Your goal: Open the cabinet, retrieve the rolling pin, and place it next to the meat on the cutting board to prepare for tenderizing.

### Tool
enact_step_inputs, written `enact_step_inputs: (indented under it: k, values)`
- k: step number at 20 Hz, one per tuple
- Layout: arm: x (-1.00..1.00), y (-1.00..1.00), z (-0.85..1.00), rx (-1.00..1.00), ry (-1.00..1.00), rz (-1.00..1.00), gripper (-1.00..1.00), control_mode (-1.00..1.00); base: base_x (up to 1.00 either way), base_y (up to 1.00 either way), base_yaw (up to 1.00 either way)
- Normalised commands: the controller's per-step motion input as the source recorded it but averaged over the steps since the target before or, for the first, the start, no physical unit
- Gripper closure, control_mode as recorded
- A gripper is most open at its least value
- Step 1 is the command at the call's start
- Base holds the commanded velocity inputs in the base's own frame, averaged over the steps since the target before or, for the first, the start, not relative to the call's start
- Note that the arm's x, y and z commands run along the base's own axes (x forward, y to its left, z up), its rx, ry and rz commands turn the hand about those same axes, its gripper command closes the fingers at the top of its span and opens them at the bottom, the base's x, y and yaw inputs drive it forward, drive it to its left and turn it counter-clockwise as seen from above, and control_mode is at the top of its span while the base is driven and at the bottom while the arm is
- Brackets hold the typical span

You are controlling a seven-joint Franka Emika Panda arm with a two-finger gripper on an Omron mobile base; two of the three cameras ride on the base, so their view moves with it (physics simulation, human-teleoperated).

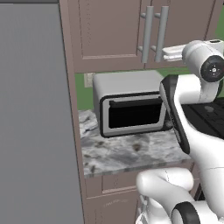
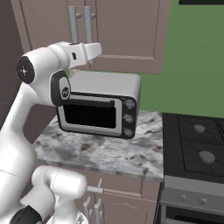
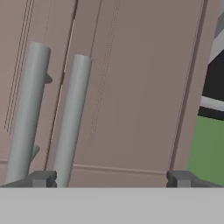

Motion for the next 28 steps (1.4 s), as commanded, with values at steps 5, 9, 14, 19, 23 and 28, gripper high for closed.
enact_step_inputs:
  k: [5, 9, 14, 19, 23, 28]
  values:
    - [0.00, -0.02, 0.00, 0.00, -0.11, 0.02, -1.00, -1.00, 0.00, 0.00, 0.00]
    - [0.01, 0.04, 0.00, 0.00, -0.04, 0.00, -1.00, -1.00, 0.00, 0.00, 0.00]
    - [0.00, 0.00, 0.00, 0.00, -0.03, 0.00, -1.00, -1.00, 0.00, 0.00, 0.00]
    - [0.00, 0.00, 0.00, 0.00, -0.02, 0.00, -1.00, -1.00, 0.00, 0.00, 0.00]
    - [0.01, 0.01, 0.00, 0.00, -0.01, 0.00, -1.00, -1.00, 0.00, 0.00, 0.00]
    - [0.09, 0.07, 0.00, 0.00, 0.00, 0.00, -1.00, -1.00, 0.00, 0.00, 0.00]
